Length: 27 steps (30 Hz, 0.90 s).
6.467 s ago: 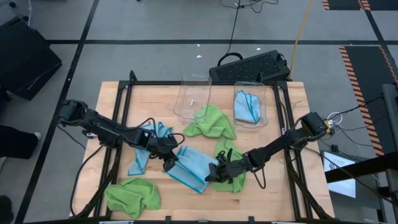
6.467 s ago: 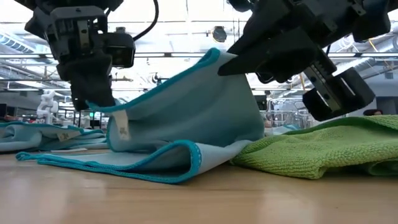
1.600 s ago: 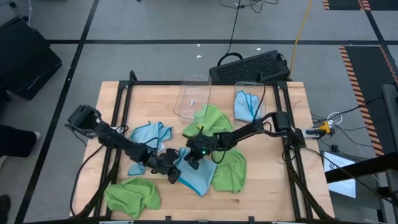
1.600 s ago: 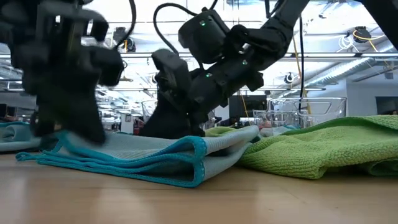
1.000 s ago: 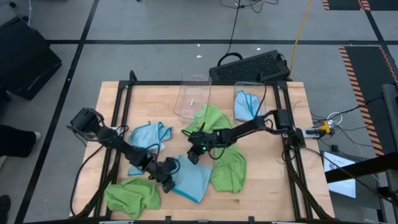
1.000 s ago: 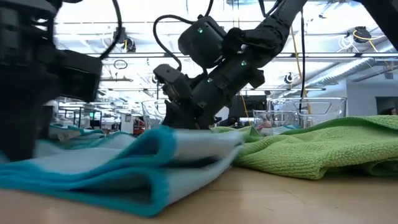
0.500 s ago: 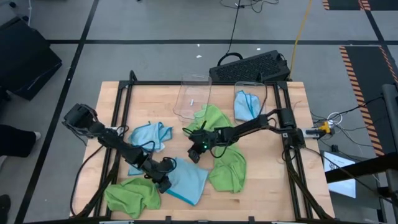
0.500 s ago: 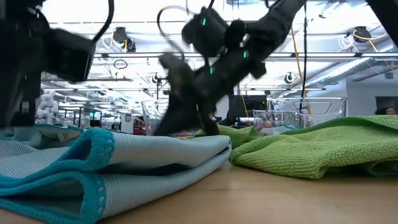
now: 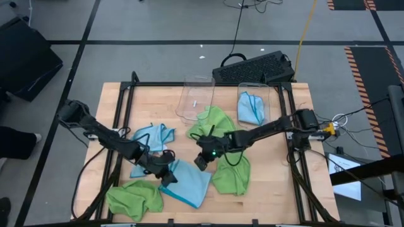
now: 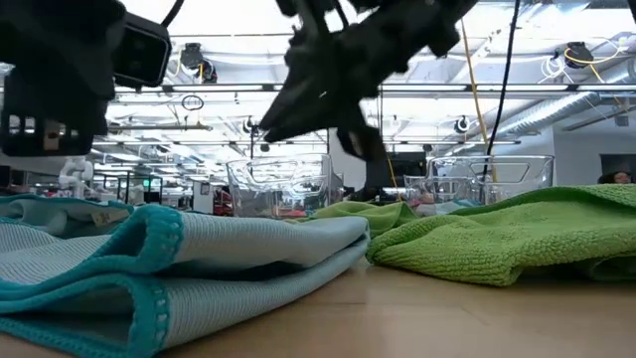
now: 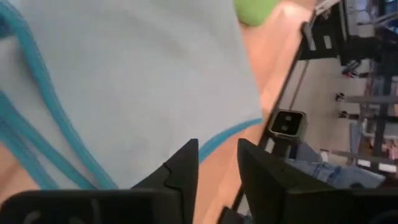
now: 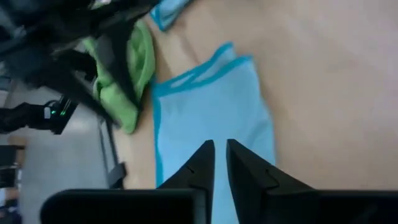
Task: Fold microfiber towels
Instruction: Fold the right blue microfiber towel
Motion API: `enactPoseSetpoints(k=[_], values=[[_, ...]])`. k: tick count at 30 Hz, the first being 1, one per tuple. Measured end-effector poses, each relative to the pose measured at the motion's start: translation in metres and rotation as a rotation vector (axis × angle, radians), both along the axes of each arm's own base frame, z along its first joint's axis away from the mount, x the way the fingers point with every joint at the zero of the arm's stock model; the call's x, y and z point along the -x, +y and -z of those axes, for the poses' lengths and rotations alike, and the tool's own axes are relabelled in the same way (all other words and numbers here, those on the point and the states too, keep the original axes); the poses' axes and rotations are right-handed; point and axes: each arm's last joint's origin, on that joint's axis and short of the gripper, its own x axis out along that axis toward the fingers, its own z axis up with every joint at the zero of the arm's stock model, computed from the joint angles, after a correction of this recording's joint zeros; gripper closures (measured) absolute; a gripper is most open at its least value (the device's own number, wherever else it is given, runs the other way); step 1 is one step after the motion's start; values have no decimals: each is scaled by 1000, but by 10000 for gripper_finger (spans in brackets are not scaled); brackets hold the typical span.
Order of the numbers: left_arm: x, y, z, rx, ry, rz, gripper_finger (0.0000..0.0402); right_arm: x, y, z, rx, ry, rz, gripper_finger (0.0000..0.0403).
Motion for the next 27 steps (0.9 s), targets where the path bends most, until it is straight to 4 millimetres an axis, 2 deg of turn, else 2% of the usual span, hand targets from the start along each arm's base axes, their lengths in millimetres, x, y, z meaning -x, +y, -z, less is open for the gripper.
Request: enactPoseSetpoints(k=[8, 14, 20, 27], values=[[-2, 0, 2, -86, -47, 40, 277, 11, 33, 0, -132, 94, 36, 317], [3, -7, 2, -88, -49, 56, 277, 15, 47, 0, -244, 140, 98, 271], [10, -20, 2, -134, -77, 68, 277, 19, 48, 3, -293, 215, 159, 232], [21, -22, 10, -219, 3, 41, 277, 23, 30, 11, -265, 333, 163, 203]])
